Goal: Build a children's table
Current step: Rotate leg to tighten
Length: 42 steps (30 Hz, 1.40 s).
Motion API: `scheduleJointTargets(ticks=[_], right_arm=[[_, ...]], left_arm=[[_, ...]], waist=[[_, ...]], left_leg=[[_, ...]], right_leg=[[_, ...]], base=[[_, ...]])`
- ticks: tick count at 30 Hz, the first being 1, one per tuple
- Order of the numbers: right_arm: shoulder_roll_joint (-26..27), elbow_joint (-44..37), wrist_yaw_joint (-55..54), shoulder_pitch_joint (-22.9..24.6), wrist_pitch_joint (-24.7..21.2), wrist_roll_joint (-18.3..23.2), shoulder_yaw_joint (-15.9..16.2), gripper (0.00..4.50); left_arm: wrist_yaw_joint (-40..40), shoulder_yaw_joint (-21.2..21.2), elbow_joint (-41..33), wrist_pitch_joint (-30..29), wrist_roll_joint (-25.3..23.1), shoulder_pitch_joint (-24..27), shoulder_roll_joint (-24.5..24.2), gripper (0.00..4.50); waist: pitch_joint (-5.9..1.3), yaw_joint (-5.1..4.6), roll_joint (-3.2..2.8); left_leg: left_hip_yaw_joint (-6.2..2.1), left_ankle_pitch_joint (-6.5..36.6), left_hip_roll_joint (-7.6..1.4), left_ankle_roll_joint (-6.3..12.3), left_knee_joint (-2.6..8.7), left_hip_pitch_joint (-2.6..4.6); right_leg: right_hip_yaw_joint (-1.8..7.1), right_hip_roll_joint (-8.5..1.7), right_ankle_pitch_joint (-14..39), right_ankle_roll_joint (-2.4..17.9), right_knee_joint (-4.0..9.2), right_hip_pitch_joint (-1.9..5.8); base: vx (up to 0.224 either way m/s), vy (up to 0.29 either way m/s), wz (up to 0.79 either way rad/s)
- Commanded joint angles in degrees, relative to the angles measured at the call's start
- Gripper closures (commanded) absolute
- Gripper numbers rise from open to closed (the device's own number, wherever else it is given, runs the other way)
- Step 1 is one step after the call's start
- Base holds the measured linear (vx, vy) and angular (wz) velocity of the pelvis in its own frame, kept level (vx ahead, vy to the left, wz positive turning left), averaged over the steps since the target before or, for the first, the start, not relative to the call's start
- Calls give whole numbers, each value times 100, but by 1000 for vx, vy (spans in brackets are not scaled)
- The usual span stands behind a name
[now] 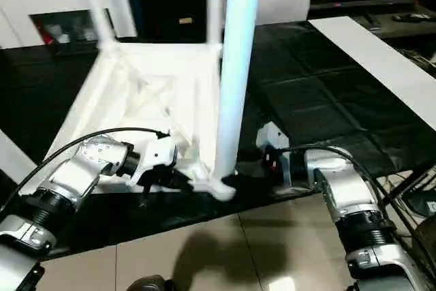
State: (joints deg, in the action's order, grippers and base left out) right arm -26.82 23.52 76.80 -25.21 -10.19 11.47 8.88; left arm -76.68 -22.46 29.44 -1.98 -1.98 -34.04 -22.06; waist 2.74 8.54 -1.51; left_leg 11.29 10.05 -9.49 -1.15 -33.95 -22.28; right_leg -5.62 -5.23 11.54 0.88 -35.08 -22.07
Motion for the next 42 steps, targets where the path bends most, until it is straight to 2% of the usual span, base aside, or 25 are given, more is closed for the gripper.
scheduleJointTargets(ticks=[1, 9, 15, 19, 21, 22, 23, 24, 25, 26, 27, 28, 29, 30, 31, 32, 33, 34, 35, 36, 37, 39, 40, 42], right_arm=[[-29, -51, 147, -59, 32, 111, -4, 163], [-20, -109, 391, -35, 4, 197, 95, 229], [32, -202, 427, 28, -53, 231, 126, 254], [212, -389, -22, 140, -321, 203, 80, 260], [454, -366, -759, 73, -611, 26, 7, 260], [508, -374, -897, 58, -682, 6, -11, 260], [680, -423, -1265, 16, -875, -28, -63, 260], [941, -472, -1820, -52, -1179, -97, -134, 260], [941, -472, -1820, -52, -1179, -97, -134, 260], [1074, -477, -2105, -80, -1310, -215, -104, 260], [1246, -466, -2504, -115, -1533, -365, -71, 260], [1378, -411, -2871, -159, -1683, -509, -57, 260], [1567, -304, -3443, -227, -1784, -765, -31, 260], [1567, -304, -3443, -227, -1784, -765, -31, 260], [1897, -77, -4174, -348, -1912, -894, -168, 260], [1897, -77, -4174, -348, -1912, -894, -168, 260], [2090, 61, -4569, -426, -1976, -879, -325, 260], [2248, 147, -4888, -488, -2002, -812, -508, 260], [2248, 147, -4888, -488, -2002, -812, -508, 260], [2360, 127, -5020, -505, -2011, -708, -651, 260], [2345, 83, -4959, -487, -1965, -672, -665, 226], [2297, 0, -4873, -456, -1945, -677, -650, 192], [2215, -64, -4724, -409, -1834, -654, -652, 192], [2145, -142, -4630, -364, -1815, -615, -702, 189]], left_arm=[[-438, -269, -279, 133, 47, -72, 25, 450], [-426, -278, -133, 218, -9, -138, 18, 450], [-392, -232, -128, 154, 30, -127, 42, 450], [70, -61, -96, -169, 26, -145, 199, 450], [490, 40, -68, -495, -28, -184, 351, 450], [575, 59, -64, -543, -42, -190, 380, 450], [854, 122, -38, -682, -78, -211, 487, 450], [1239, 219, -17, -916, -101, -238, 667, 450], [1239, 219, -17, -916, -101, -238, 667, 450], [1511, 273, -2, -1054, -137, -264, 791, 450], [1888, 342, 37, -1243, -199, -311, 965, 450], [2134, 378, 66, -1371, -241, -349, 1094, 450], [2438, 411, 81, -1548, -296, -395, 1274, 450], [2438, 411, 81, -1548, -296, -395, 1274, 450], [2897, 454, 126, -1691, -391, -469, 1533, 450], [2897, 454, 126, -1691, -391, -469, 1533, 450], [3139, 503, 138, -1767, -414, -499, 1698, 450], [3316, 543, 136, -1843, -420, -520, 1853, 450], [3316, 543, 136, -1843, -420, -520, 1853, 450], [3392, 509, 100, -1897, -450, -516, 1967, 450], [3386, 486, 81, -1900, -460, -504, 1985, 450], [3378, 468, 56, -1911, -474, -489, 1990, 450], [3350, 465, 43, -1888, -484, -477, 1932, 450], [3328, 468, 38, -1857, -497, -469, 1853, 450]], waist=[[-380, -37, 52], [-382, -40, 67], [-381, -38, 83], [-367, -40, 76], [-343, -47, 79], [-305, -89, 59], [-305, -115, 73], [-293, -160, 83], [-289, -191, 85], [-286, -220, 84], [-277, -290, 108], [-267, -348, 93], [-264, -388, 124], [-263, -403, 111], [-254, -449, 129], [-254, -449, 129], [-252, -482, 125], [-262, -503, 125], [-270, -500, 118], [-266, -503, 130], [-278, -497, 114], [-297, -491, 118], [-299, -488, 102], [-304, -471, 123]], left_leg=[[-195, 1063, -488, 333, 386, 151], [-195, 1021, -484, 340, 380, 144], [-191, 970, -480, 359, 372, 143], [-189, 956, -485, 368, 380, 150], [-200, 1111, -479, 294, 401, 149], [-207, 1307, -471, 182, 429, 152], [-229, 1491, -463, 68, 443, 171], [-241, 1556, -456, -21, 457, 164], [-254, 1593, -456, -64, 465, 164], [-264, 1654, -454, -94, 473, 170], [-266, 1705, -441, -125, 477, 153], [-264, 1734, -440, -156, 482, 164], [-266, 1758, -420, -147, 468, 156], [-266, 1750, -422, -162, 471, 162], [-259, 1750, -410, -124, 462, 168], [-259, 1750, -410, -124, 462, 168], [-269, 1783, -402, -125, 463, 168], [-266, 1714, -413, -112, 474, 173], [-263, 1690, -418, -101, 474, 175], [-260, 1655, -418, -84, 477, 164], [-254, 1557, -431, -53, 482, 162], [-241, 1330, -430, 27, 471, 144], [-220, 1207, -418, 111, 447, 143], [-212, 1123, -413, 171, 431, 133]], right_leg=[[356, -506, 792, 1378, 379, 227], [355, -502, 794, 1363, 379, 227], [355, -506, 869, 1335, 381, 224], [359, -492, 869, 1315, 385, 206], [359, -507, 1145, 1284, 419, 206], [365, -500, 1452, 1227, 454, 192], [359, -521, 1818, 1122, 489, 207], [366, -530, 1997, 1044, 511, 201], [362, -528, 2066, 1018, 514, 204], [358, -532, 2160, 993, 527, 198], [355, -519, 2204, 954, 536, 199], [362, -503, 2215, 952, 541, 177], [355, -517, 2349, 918, 557, 185], [360, -523, 2395, 902, 568, 175], [371, -521, 2462, 844, 605, 156], [371, -521, 2462, 844, 605, 156], [362, -519, 2493, 844, 617, 155], [367, -501, 2308, 857, 605, 153], [370, -502, 2203, 877, 601, 155], [371, -496, 2085, 887, 594, 158], [379, -484, 1775, 938, 563, 166], [379, -472, 1218, 1051, 502, 197], [382, -475, 923, 1146, 488, 202], [384, -490, 801, 1185, 475, 227]], base=[[0, 0, 0], [0, 0, 0], [0, 0, 0], [0, 0, 0], [0, 0, 0], [0, 0, 0], [0, 0, 0], [0, 0, 0], [0, 0, 0], [0, 0, 0], [0, 0, 0], [0, 0, 0], [0, 0, 0], [0, 0, 0], [0, 0, 0], [0, 0, 0], [0, 0, 0], [0, 0, 0], [0, 0, 0], [0, 0, 0], [0, 0, 0], [27, 2, 2], [0, 0, 0], [0, 0, 0]])
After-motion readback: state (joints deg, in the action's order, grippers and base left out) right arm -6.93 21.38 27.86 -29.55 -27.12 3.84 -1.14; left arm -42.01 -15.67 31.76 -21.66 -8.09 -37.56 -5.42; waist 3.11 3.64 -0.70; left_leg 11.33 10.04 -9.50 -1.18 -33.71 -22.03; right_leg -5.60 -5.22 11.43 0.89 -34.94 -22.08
